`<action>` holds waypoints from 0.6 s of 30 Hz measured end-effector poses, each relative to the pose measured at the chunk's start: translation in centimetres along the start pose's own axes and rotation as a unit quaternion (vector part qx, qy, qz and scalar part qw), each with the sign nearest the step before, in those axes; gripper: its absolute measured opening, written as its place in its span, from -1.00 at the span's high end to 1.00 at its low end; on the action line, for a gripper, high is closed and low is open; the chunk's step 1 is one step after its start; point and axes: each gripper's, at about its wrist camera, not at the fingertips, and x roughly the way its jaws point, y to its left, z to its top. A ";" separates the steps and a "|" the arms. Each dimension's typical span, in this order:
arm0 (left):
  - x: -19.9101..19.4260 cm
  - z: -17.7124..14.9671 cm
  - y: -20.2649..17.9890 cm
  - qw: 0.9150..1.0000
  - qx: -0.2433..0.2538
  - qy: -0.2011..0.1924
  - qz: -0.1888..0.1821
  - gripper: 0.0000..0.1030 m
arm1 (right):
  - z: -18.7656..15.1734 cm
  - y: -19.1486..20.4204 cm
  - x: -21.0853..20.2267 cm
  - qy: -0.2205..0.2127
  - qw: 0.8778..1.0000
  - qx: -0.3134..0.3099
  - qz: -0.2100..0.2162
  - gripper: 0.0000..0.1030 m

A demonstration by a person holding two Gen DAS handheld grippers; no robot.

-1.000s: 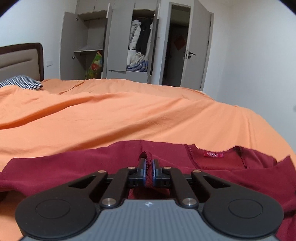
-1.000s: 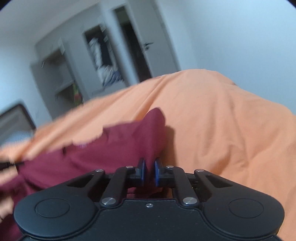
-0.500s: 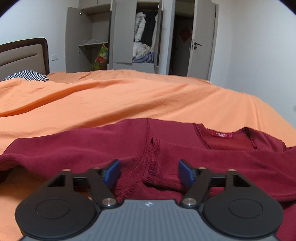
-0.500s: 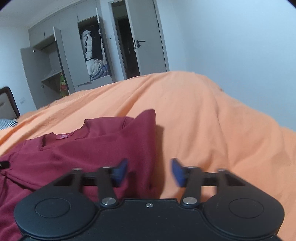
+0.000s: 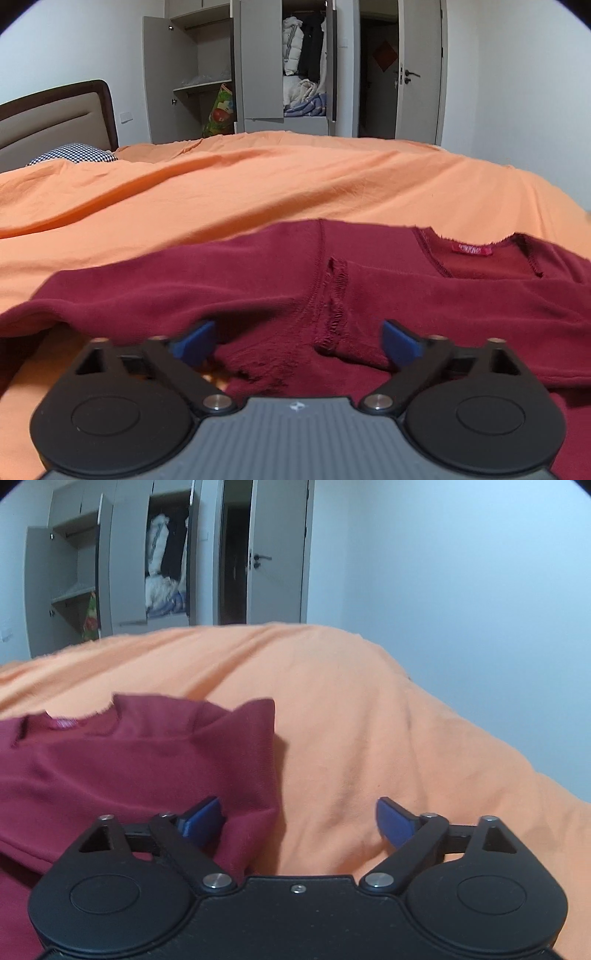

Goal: Fold small clothes

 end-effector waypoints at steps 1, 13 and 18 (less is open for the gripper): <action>-0.7 0.0 0.4 1.000 -0.002 -0.006 -0.001 -0.99 | 0.0 -0.1 -0.7 -0.006 1.000 0.004 0.004 -0.99; -8.2 -1.6 9.4 0.997 -0.078 0.007 0.015 -0.99 | -1.8 2.3 -10.7 -0.018 0.994 -0.007 0.107 -0.99; -9.2 -2.6 15.4 0.989 -0.134 0.012 0.064 -0.99 | -3.8 5.6 -14.4 -0.012 0.986 -0.018 0.165 -0.99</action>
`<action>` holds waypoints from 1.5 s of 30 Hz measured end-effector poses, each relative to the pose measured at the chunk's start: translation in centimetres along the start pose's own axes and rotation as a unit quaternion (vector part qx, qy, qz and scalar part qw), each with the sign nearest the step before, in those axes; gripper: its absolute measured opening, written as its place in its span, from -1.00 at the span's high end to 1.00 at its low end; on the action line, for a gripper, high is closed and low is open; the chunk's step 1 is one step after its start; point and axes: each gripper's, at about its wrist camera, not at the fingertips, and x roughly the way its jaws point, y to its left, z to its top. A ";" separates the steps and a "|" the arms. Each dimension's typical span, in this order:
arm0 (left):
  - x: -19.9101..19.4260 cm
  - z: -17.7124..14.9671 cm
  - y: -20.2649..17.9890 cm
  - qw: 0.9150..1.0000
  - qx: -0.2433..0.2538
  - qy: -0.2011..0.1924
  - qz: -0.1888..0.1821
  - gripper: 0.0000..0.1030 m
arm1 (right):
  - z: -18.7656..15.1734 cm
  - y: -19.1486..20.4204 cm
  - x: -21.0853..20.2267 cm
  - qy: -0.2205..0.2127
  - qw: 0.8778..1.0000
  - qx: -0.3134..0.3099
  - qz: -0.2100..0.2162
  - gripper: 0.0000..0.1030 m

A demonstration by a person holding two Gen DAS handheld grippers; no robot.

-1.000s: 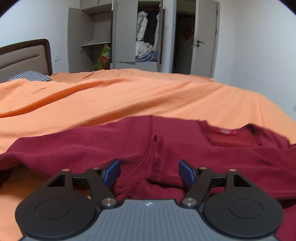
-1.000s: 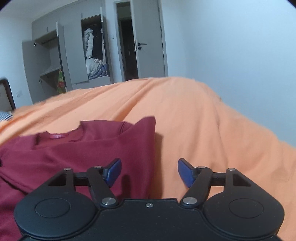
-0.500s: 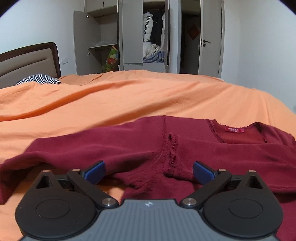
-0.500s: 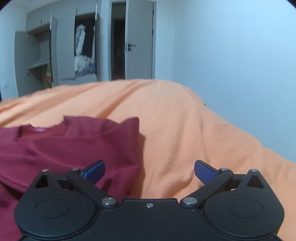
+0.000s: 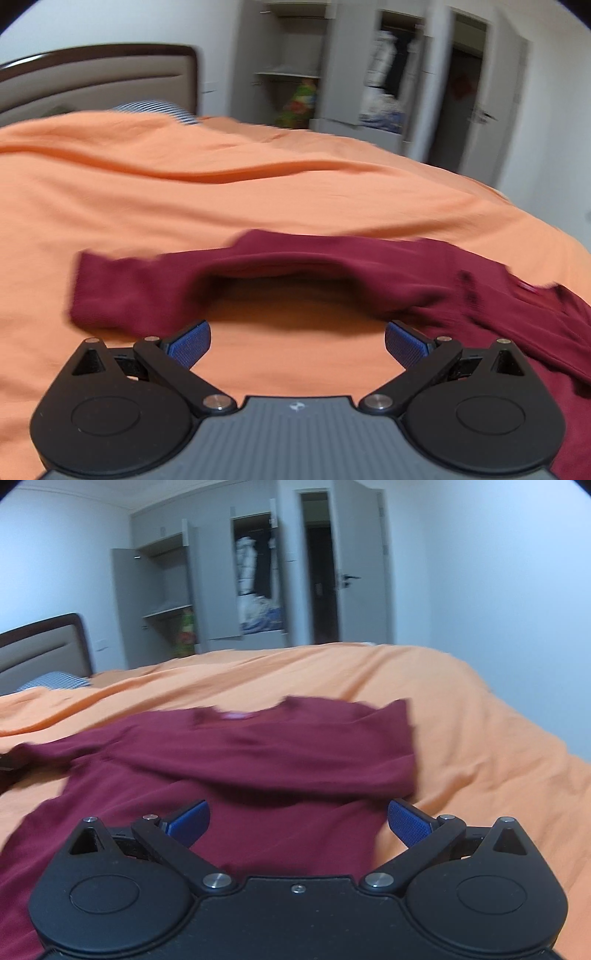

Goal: Fold small clothes

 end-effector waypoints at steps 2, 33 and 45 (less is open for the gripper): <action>0.5 0.5 2.3 0.999 -0.035 0.005 0.013 -0.99 | -0.7 1.6 -0.5 0.007 1.000 -0.001 0.025 -0.99; 7.7 -2.1 12.0 0.814 -0.580 -0.021 0.010 0.61 | -5.2 5.6 0.7 0.058 0.997 -0.038 0.046 -0.99; 4.3 9.1 4.4 0.939 -0.283 -0.185 -0.065 0.89 | -5.3 4.9 0.6 0.049 0.997 -0.021 0.059 -0.99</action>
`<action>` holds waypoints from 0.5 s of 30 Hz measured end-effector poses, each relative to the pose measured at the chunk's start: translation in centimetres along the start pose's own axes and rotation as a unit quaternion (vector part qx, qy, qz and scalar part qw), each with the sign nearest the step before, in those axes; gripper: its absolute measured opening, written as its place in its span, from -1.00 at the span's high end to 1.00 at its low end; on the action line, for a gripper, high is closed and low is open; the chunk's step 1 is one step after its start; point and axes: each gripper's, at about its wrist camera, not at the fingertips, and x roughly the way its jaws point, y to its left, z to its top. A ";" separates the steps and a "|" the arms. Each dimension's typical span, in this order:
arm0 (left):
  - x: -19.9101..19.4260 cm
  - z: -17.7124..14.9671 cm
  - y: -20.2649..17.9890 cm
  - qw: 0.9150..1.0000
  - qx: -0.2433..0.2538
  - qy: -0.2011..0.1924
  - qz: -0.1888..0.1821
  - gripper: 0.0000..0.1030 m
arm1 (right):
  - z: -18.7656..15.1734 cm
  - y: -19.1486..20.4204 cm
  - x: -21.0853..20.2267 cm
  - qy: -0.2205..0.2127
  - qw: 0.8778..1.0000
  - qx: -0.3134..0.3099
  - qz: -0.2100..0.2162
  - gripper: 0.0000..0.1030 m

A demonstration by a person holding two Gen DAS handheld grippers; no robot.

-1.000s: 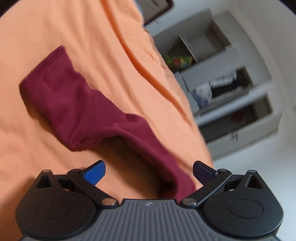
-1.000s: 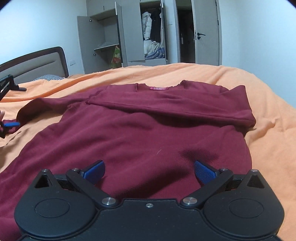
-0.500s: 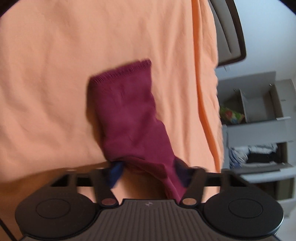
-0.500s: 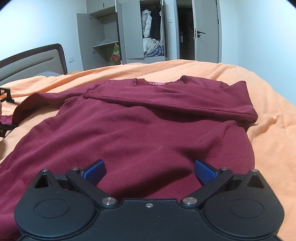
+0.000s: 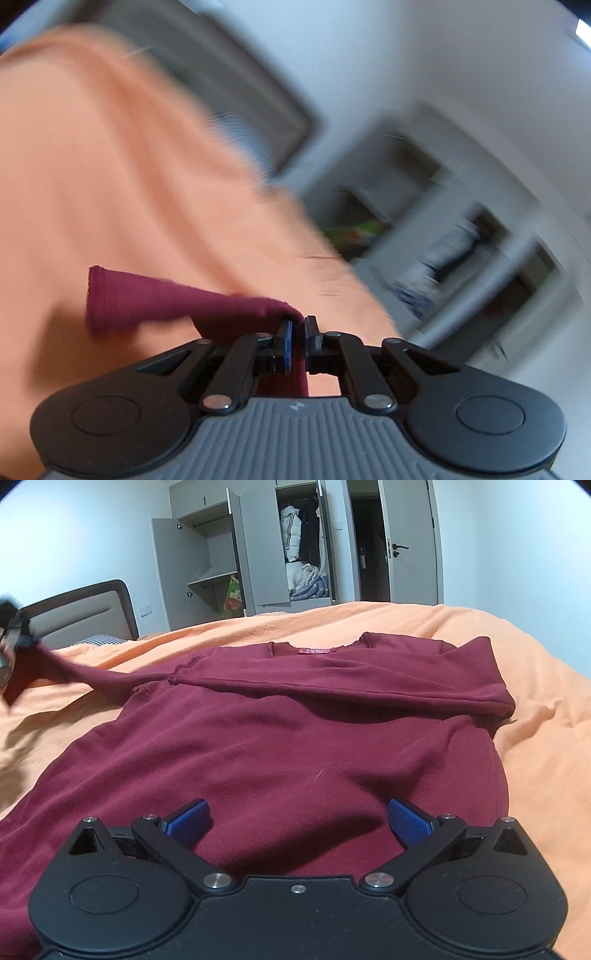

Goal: Fold small clothes

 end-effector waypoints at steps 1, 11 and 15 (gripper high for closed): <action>0.1 0.1 -1.9 0.999 0.042 -0.001 -0.028 0.89 | 0.0 0.0 0.0 -0.001 1.000 0.001 0.001 -0.99; -2.4 -10.7 -19.4 0.893 0.367 0.033 -0.257 0.89 | 0.2 -0.8 -1.2 -0.019 0.999 0.028 0.002 -0.99; -3.4 -18.3 -22.7 0.833 0.443 0.085 -0.319 0.89 | 0.5 -1.7 -3.3 -0.036 0.999 0.036 -0.019 -0.99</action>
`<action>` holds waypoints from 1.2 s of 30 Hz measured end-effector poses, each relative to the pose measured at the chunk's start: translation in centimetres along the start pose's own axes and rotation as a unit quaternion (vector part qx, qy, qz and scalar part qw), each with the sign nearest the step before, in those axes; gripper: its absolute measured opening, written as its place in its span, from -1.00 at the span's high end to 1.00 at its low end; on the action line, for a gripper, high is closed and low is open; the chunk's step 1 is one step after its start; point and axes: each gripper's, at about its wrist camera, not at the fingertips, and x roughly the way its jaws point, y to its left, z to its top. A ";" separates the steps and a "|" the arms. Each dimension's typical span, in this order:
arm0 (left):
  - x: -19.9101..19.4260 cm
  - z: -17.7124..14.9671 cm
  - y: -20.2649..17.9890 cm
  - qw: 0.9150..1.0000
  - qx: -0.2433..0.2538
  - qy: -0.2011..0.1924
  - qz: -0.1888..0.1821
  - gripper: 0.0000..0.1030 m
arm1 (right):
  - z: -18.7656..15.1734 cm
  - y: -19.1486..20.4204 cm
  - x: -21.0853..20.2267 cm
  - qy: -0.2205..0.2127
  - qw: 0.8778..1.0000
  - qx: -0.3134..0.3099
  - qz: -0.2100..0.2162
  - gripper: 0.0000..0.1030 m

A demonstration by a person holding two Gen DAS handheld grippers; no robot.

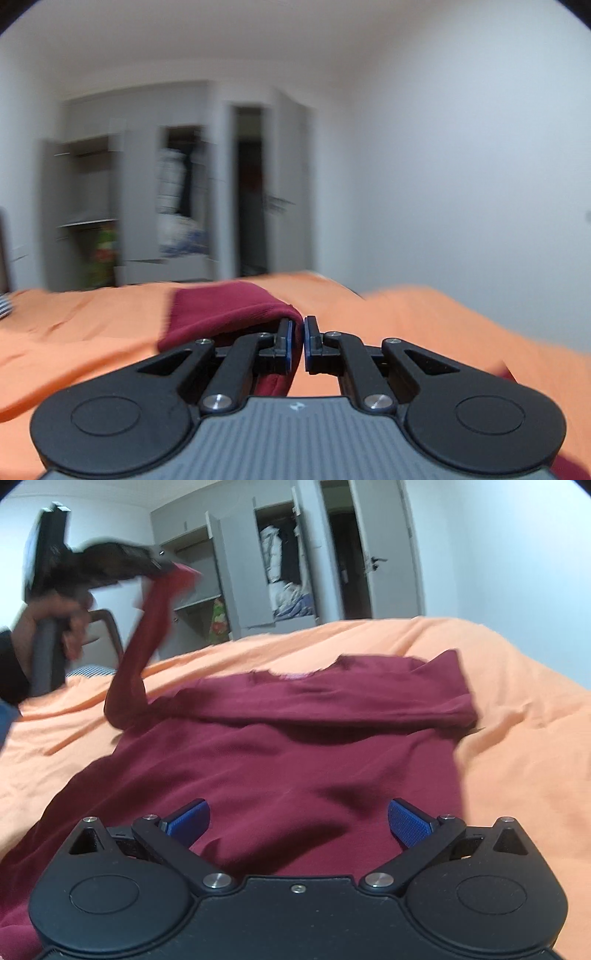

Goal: Fold small clothes

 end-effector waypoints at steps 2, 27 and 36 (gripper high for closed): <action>1.5 -1.9 -3.0 0.998 0.040 0.026 -0.043 0.89 | 0.1 -0.7 -1.0 -0.006 1.000 -0.002 -0.016 -0.99; -7.1 -7.8 -2.5 0.992 -0.066 0.098 -0.047 -0.99 | 2.5 -4.7 -0.5 -0.018 0.998 0.017 -0.064 -0.99; -9.9 -7.2 5.3 0.977 -0.123 0.119 0.124 -0.99 | 11.2 -0.2 7.8 -0.032 0.999 -0.021 0.012 -0.91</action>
